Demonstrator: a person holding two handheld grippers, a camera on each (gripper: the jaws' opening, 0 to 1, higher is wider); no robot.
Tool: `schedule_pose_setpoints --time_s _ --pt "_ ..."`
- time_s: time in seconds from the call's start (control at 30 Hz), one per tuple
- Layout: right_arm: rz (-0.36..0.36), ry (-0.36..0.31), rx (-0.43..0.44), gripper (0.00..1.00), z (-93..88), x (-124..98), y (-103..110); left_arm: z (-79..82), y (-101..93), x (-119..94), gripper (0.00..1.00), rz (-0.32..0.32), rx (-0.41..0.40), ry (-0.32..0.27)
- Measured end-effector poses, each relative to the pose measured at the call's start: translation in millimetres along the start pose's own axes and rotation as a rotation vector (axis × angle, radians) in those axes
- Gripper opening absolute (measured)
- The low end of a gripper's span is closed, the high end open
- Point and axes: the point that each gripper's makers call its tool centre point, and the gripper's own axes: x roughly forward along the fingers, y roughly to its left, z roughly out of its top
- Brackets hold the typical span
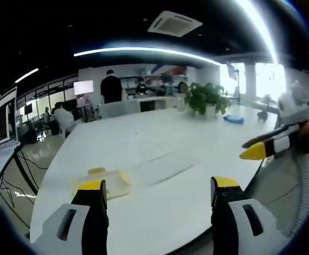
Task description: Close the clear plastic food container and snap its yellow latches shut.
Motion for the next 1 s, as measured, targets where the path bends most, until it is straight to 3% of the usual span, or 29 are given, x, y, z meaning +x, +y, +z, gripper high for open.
schedule_pose_setpoints --time_s 0.2,0.37,0.83,1.0 --pt "0.007 0.005 -0.002 0.57 -0.8 0.2 1.2 0.5 0.3 0.1 0.79 0.002 0.004 -0.003" --pt "-0.004 -0.008 -0.021 0.61 1.2 0.2 -0.6 2.5 8.5 -1.7 0.89 0.051 0.020 -0.011" --pt "0.008 -0.014 -0.038 0.66 2.9 0.4 2.5 3.6 11.0 -1.9 0.90 0.054 0.003 -0.018" --pt "0.027 0.001 -0.063 0.66 0.3 1.3 7.2 -4.5 8.1 1.0 0.87 0.057 0.063 0.030"
